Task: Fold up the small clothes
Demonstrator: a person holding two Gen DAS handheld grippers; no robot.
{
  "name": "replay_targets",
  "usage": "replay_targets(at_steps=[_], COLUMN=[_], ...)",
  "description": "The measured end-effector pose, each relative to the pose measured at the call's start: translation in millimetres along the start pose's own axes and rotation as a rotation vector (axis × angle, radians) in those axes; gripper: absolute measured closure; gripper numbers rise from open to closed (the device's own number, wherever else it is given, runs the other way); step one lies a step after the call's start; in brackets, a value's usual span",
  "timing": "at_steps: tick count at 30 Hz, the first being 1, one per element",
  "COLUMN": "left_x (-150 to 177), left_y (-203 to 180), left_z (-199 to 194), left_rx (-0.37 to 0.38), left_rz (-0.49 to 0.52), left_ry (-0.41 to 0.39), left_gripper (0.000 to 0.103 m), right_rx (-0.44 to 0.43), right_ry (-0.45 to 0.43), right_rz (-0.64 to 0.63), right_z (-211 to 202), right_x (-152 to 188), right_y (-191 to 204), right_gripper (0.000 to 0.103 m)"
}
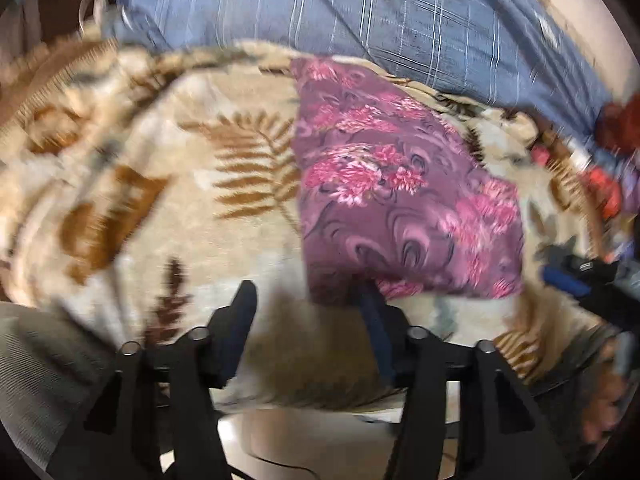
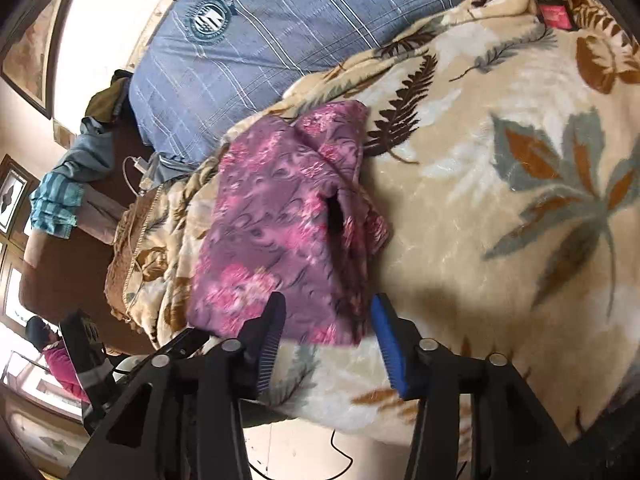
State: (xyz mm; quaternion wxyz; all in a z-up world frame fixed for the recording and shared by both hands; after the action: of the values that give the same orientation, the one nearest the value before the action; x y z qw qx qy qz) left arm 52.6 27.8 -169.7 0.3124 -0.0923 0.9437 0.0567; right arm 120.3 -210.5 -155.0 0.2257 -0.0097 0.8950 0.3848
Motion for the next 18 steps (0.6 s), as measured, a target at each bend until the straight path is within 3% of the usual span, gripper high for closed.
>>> replay_targets(at_steps=[2,7,9,13,16,18], left_x=[4.3,8.5,5.0,-10.3,-22.6,-28.4], left_y=[1.1,-5.7,-10.1,-7.1,0.4,5.1], left_z=[-10.4,-38.3,-47.1,-81.1,-106.7,-115.8], left_rx=[-0.051,-0.034,-0.069,-0.121,-0.056,-0.071], left_rz=[0.038,0.086,0.114,0.125,0.084,0.066], left_ry=[-0.037,-0.082,-0.099,-0.178,-0.186,-0.184], left_gripper=[0.044,0.044,0.044,0.043,0.043,0.039], right_rx=[-0.007,0.044,0.084,0.158,0.191,0.183], right_ry=[0.005,0.055,0.049,-0.005,-0.046,-0.078], right_rz=[-0.002,-0.036,-0.072,-0.130,-0.176,-0.216], right_z=[-9.6,-25.8,-36.1,-53.5,-65.5,-72.5], right_x=[15.1,49.2,57.8,50.3,40.9,37.9], right_y=[4.8,14.7,22.0,44.9,64.5,81.8], right_gripper=[0.050,0.049,0.049,0.049,0.049,0.046])
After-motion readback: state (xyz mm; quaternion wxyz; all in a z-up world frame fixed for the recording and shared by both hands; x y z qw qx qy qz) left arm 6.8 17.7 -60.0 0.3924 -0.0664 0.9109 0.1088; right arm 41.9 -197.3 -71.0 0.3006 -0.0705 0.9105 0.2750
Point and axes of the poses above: each gripper's, at about its wrist camera, not at the fingertips, and z roughly the way its jaws point, y to its left, x to its underside, the point moved 8 cm from there along z, roughly the way its jaws point, and after that the axes turned 8 degrees about -x, right-handed, at the moved point
